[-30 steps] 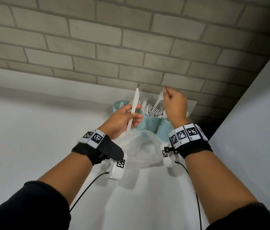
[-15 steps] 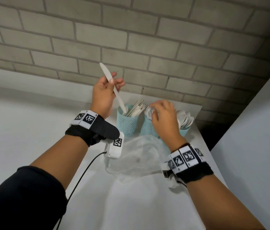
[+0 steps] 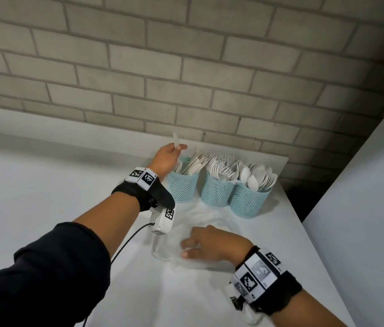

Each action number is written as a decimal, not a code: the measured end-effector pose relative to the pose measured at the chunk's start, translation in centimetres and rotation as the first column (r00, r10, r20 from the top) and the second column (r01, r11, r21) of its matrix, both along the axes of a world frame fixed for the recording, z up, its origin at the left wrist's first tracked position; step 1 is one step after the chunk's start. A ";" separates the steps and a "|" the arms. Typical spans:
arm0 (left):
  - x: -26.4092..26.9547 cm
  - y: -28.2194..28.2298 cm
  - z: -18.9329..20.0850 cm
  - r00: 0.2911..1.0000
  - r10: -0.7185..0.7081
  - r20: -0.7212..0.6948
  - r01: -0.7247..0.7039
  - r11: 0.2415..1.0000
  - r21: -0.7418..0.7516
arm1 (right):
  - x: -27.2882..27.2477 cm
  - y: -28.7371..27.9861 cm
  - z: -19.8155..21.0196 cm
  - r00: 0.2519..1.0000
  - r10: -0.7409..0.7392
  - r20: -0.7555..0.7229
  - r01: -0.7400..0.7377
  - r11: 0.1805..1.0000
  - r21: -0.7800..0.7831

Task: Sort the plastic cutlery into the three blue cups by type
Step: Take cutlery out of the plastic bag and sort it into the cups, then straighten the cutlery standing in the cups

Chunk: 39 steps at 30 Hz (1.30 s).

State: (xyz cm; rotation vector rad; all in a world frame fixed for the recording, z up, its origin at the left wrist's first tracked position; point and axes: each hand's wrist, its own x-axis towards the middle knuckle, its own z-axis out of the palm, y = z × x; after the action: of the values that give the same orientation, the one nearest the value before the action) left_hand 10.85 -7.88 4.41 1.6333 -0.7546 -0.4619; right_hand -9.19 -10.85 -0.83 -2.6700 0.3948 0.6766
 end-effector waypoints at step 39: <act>1.2 1.6 -10.3 0.998 -0.057 0.019 0.057 0.998 -0.009 | 12.0 -2.4 -0.9 0.529 -0.743 0.410 0.483 0.661 0.575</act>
State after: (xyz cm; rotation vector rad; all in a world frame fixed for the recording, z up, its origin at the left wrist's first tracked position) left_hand 12.04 -6.26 -5.92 1.6122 -0.8185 -0.4834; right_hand 2.79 -13.26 -1.75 -1.9473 0.8635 -0.3426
